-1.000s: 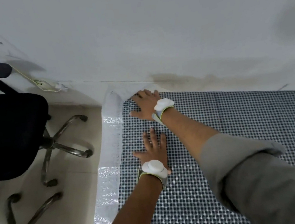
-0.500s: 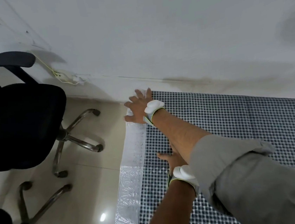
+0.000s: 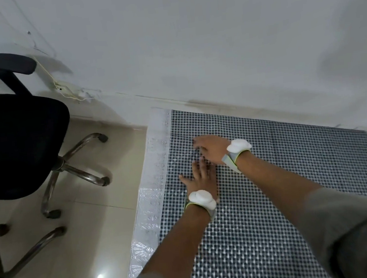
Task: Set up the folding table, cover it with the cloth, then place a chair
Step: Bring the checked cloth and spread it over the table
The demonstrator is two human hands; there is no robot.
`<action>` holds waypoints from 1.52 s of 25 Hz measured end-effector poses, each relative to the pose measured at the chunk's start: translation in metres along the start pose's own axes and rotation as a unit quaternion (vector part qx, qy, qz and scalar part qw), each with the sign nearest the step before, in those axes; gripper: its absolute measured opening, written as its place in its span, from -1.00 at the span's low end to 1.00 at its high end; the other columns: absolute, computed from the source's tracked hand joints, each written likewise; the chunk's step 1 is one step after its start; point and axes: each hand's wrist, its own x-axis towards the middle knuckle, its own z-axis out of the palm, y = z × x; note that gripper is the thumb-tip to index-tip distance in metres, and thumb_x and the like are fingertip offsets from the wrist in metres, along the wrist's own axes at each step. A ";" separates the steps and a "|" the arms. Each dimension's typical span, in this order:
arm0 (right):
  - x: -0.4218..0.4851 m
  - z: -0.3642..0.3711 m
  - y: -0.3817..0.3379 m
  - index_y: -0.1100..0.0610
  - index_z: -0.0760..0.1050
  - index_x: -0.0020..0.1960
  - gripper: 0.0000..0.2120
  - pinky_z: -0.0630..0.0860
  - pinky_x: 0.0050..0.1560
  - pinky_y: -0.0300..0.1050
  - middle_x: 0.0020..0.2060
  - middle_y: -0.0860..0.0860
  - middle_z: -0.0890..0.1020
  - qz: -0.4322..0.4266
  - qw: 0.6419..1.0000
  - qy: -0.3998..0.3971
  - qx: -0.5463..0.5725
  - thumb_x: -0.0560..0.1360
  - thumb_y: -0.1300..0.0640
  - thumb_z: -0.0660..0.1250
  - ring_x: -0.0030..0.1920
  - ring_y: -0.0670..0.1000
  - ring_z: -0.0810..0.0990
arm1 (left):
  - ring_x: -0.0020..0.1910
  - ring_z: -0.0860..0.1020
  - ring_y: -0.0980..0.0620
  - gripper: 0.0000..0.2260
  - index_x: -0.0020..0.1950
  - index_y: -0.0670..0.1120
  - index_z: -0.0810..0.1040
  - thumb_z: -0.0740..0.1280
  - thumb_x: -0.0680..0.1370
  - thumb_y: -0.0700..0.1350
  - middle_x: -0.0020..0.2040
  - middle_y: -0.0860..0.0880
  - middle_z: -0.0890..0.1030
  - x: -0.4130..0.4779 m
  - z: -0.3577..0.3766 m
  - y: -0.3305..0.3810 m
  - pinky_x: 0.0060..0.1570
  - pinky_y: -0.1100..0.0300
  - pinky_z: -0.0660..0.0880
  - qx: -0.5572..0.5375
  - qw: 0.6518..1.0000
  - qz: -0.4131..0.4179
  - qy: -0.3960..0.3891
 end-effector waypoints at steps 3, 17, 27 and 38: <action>-0.065 0.022 0.049 0.04 0.17 0.59 -0.52 0.25 0.49 0.02 0.62 -0.02 0.02 0.072 0.997 -0.020 -0.004 0.69 0.20 0.09 0.60 0.07 0.07 | 0.57 -0.27 -0.25 -0.17 0.62 -0.06 -0.24 0.21 0.60 0.24 0.60 -0.19 -0.29 -0.023 0.035 -0.022 0.47 -0.38 -0.14 -0.008 0.996 0.014 0.090; -0.309 0.233 0.051 0.03 -0.03 0.63 -0.32 0.06 0.45 0.46 0.62 0.03 -0.08 0.106 0.993 0.034 -0.039 0.61 -0.04 0.19 0.60 0.13 -0.15 | 0.60 -0.18 -0.19 0.06 0.62 -0.09 -0.22 0.26 0.42 0.45 0.62 -0.14 -0.24 -0.181 0.137 0.019 0.48 -0.36 0.01 0.054 0.997 -0.057 0.015; -0.417 0.293 0.095 -0.06 -0.18 0.63 -0.05 0.08 0.40 0.52 0.62 0.05 -0.16 0.169 0.983 0.053 -0.049 0.45 -0.50 0.10 0.60 0.19 -0.17 | 0.59 -0.27 -0.17 0.22 0.62 0.06 -0.26 0.57 0.28 0.26 0.60 -0.02 -0.33 -0.215 0.153 0.017 0.39 -0.44 0.19 -0.038 0.997 -0.066 -0.016; -0.453 0.289 0.132 -0.04 -0.22 0.63 0.06 0.00 0.39 0.58 0.61 0.03 -0.25 0.292 0.950 0.069 0.088 0.40 -0.52 0.21 0.59 0.18 -0.27 | 0.59 -0.26 -0.19 0.26 0.60 0.04 -0.31 0.56 0.26 0.29 0.59 -0.10 -0.35 -0.210 0.177 0.021 0.44 -0.40 0.13 0.032 0.997 -0.071 -0.011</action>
